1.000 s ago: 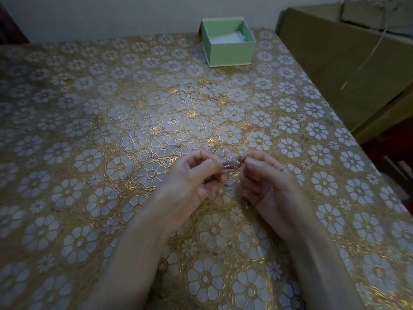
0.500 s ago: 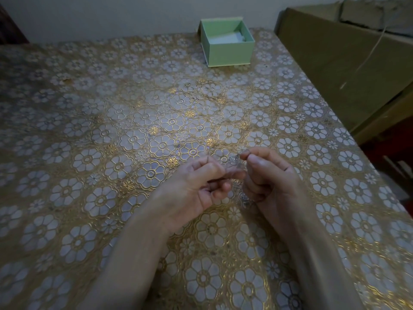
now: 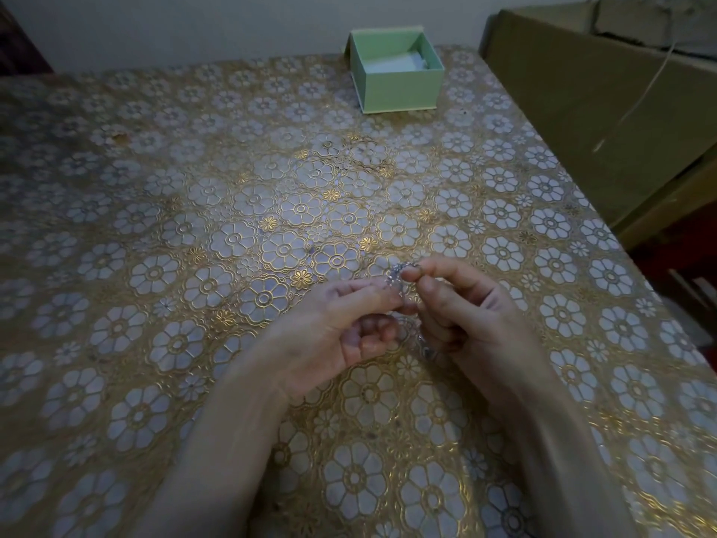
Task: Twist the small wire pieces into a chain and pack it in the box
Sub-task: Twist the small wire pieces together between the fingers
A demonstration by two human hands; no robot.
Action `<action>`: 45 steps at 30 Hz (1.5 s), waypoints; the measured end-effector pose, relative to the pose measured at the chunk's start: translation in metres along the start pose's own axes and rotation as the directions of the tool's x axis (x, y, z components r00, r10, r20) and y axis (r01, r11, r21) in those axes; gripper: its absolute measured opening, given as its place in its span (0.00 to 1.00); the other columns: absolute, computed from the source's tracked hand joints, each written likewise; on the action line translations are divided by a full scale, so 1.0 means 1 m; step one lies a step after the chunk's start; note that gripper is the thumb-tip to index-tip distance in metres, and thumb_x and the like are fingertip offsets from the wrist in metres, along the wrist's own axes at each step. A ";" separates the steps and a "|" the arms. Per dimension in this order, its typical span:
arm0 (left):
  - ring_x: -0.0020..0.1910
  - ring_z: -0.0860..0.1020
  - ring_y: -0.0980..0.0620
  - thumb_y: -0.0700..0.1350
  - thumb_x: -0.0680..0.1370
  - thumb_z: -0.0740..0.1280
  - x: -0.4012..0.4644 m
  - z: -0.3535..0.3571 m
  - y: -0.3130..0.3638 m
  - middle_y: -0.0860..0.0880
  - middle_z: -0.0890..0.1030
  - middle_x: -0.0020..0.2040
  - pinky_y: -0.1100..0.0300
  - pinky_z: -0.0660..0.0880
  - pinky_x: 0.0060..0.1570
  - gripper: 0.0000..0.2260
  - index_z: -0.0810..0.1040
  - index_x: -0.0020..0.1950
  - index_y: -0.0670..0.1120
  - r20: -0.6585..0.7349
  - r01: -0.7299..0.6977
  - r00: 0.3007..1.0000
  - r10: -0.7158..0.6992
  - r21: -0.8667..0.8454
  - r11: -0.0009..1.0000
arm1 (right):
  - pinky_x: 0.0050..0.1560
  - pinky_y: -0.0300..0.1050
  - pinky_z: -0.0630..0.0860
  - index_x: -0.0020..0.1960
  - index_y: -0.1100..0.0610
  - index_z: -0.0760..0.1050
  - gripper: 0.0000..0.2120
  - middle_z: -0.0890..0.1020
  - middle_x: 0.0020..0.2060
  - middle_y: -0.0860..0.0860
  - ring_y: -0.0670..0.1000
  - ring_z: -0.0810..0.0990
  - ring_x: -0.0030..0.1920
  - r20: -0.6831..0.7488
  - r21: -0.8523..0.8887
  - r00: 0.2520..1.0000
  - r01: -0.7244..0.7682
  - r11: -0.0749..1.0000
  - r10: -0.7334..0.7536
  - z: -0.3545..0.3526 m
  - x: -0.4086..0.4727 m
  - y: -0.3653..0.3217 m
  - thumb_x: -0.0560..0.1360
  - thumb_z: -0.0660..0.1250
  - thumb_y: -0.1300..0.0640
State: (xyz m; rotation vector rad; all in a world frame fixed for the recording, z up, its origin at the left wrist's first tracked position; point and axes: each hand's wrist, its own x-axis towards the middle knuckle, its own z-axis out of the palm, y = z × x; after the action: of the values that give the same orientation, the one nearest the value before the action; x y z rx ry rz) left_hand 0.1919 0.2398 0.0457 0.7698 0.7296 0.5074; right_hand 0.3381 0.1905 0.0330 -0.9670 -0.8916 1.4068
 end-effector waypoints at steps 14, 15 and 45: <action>0.24 0.68 0.55 0.37 0.73 0.66 -0.004 -0.007 0.005 0.37 0.72 0.39 0.69 0.63 0.20 0.06 0.76 0.35 0.42 -0.137 -0.124 0.976 0.171 0.299 0.946 | 0.25 0.37 0.50 0.42 0.53 0.82 0.06 0.58 0.21 0.44 0.45 0.52 0.24 -0.009 0.148 0.999 -0.043 0.988 0.045 0.002 0.001 0.000 0.66 0.68 0.55; 0.25 0.68 0.54 0.36 0.73 0.66 -0.002 -0.006 0.004 0.38 0.72 0.38 0.68 0.63 0.20 0.07 0.76 0.35 0.43 -0.162 -0.150 0.965 0.205 0.298 0.943 | 0.25 0.37 0.50 0.42 0.53 0.82 0.07 0.57 0.22 0.44 0.45 0.52 0.24 -0.005 0.164 0.999 -0.040 0.986 0.041 0.002 0.001 0.000 0.66 0.67 0.54; 0.29 0.73 0.55 0.31 0.74 0.64 -0.118 0.036 0.014 0.46 0.80 0.32 0.68 0.72 0.29 0.10 0.71 0.35 0.42 -0.447 -0.325 0.835 0.319 0.067 0.943 | 0.36 0.41 0.66 0.40 0.58 0.83 0.06 0.81 0.36 0.59 0.51 0.70 0.34 -0.007 -0.407 0.989 0.133 0.904 -0.149 0.064 -0.069 -0.038 0.70 0.71 0.55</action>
State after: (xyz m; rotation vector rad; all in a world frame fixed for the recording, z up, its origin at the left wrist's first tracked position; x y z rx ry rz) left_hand 0.1404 0.1567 0.1214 0.7752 1.0347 1.0233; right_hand 0.2928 0.1245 0.0960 -1.2082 -1.2314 1.0949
